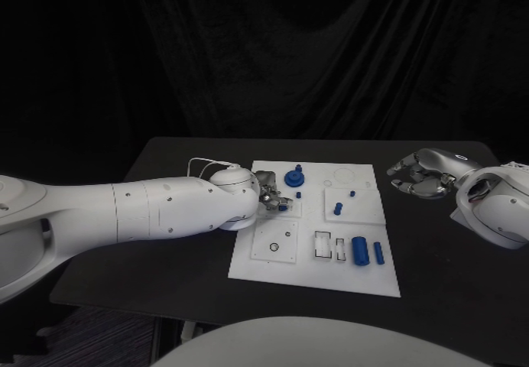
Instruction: Assemble the parts on the task board
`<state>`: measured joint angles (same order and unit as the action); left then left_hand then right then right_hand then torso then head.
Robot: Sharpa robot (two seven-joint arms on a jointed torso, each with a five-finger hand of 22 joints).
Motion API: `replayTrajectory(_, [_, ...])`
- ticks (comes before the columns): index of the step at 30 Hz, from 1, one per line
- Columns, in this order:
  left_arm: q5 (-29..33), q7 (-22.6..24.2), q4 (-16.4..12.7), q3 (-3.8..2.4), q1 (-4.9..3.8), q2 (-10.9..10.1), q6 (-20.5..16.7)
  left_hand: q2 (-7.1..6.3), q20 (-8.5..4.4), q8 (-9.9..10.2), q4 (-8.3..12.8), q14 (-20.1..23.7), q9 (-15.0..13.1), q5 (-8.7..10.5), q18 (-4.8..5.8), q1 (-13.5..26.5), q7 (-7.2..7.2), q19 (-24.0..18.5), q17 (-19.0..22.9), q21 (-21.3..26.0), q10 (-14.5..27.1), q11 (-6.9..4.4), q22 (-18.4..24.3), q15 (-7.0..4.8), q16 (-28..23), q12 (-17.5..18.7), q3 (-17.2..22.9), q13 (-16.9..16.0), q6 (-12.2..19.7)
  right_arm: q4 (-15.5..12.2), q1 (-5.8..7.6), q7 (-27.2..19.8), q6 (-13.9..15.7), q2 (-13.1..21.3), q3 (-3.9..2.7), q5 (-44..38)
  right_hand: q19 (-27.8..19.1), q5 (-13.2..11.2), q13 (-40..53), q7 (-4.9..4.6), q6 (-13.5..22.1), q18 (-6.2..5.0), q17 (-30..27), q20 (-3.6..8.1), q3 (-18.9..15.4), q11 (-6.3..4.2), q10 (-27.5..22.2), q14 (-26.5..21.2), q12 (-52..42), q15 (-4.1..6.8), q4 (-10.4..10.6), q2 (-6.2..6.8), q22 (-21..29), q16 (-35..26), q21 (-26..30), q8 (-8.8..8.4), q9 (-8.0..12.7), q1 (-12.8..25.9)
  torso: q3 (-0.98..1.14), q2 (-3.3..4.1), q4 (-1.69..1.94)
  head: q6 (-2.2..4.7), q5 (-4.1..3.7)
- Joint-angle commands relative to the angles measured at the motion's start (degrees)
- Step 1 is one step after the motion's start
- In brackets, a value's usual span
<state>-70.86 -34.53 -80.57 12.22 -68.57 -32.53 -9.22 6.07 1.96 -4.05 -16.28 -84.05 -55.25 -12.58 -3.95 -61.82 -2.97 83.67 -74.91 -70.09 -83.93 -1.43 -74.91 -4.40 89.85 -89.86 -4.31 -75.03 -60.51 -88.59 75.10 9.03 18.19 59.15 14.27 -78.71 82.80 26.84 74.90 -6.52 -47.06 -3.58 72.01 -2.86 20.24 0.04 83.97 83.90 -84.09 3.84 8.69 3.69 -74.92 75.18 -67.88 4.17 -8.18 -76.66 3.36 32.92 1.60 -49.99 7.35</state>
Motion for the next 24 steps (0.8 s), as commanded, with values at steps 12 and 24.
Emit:
replayTrajectory(12, [-0.2,4.3,0.6,-0.05,0.29,0.8,-3.2,0.68,0.19,0.0,-0.2,-5.9,0.4,-2.03,-0.18,-0.7,-0.2,0.3,-15.1,0.6,-6.1,0.34,-9.4,0.25,0.1,-0.1,0.1,-15.0,-0.1,-0.2,-0.14,0.1,0.5,0.1,-0.04,0.0,-0.3,0.2,8.6,-0.07,-0.3,-1.01,0.1,0.06,0.3,0.48,0.1,1.9,0.2,-0.43,-0.1,-0.08,-8.8,-0.2,0.3,-0.07,0.1,0.6,-0.01,0.0,-0.02,-0.01,-0.28])
replayTrajectory(24, [-0.2,3.7,1.5,-0.05,0.56,1.3,-1.9,0.63,0.2,0.0,-0.2,-5.9,0.4,-2.3,-0.19,-0.8,-0.19,0.3,-15.1,0.7,-6.1,0.34,-9.4,0.25,0.1,-0.1,0.1,-15.0,-0.1,-0.3,-0.14,-0.3,0.6,0.0,-0.04,0.0,-0.3,0.3,8.5,-0.12,-0.4,-1.02,0.0,0.04,0.4,0.52,0.1,1.9,0.2,-0.46,-0.2,-0.07,-8.7,-0.3,0.4,-0.03,0.1,0.7,0.03,-0.04,-0.03,-0.01,-0.06])
